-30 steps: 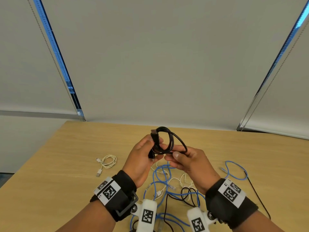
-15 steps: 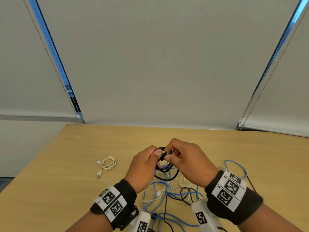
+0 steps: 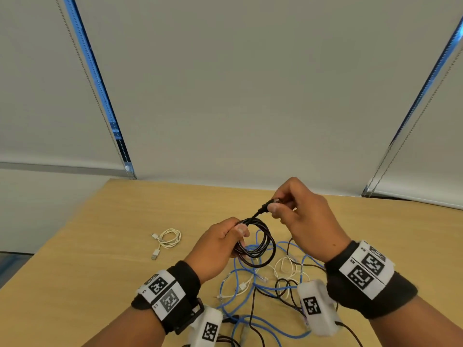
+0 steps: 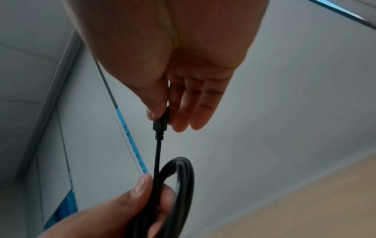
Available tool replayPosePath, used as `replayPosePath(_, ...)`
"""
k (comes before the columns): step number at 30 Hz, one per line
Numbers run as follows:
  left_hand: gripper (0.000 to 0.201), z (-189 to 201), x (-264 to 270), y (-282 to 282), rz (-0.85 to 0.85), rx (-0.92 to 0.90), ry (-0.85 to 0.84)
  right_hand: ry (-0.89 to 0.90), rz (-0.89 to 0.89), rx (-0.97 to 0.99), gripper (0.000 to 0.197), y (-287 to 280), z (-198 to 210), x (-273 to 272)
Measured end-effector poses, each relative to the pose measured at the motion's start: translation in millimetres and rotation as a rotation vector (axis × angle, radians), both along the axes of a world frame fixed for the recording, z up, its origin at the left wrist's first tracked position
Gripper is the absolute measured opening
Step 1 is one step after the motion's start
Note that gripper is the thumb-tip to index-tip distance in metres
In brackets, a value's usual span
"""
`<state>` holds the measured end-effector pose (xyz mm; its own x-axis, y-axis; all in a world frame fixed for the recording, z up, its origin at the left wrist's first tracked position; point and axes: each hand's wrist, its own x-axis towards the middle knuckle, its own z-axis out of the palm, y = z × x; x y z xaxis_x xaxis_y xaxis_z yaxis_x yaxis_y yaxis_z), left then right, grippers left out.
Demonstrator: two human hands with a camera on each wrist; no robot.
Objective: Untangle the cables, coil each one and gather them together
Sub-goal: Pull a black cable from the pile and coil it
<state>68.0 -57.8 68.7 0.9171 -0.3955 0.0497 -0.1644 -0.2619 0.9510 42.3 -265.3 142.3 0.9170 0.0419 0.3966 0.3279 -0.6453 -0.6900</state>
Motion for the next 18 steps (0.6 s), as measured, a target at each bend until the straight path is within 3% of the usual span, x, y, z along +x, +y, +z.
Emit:
replayPosePath(6, 0.015, 5.4, 2.0, 1.7, -0.026, -0.008, 0.109, 0.032, 0.053, 0.097, 0.023, -6.9, -4.8, 1.0)
replayPosePath(11, 0.015, 9.2, 4.5, 0.8, -0.023, 0.108, -0.001, 0.217, 0.142, -0.352, 0.022, -6.3, -9.8, 3.4)
replayPosePath(14, 0.018, 11.0, 5.2, -3.1, -0.026, 0.155, -0.027, 0.264, 0.127, -0.416, 0.012, 0.1, -11.8, 4.0)
replayPosePath(18, 0.035, 6.2, 5.6, -2.8, -0.028, 0.255, -0.096, 0.266, 0.137, -0.647, 0.019, 4.4, -4.4, 3.1)
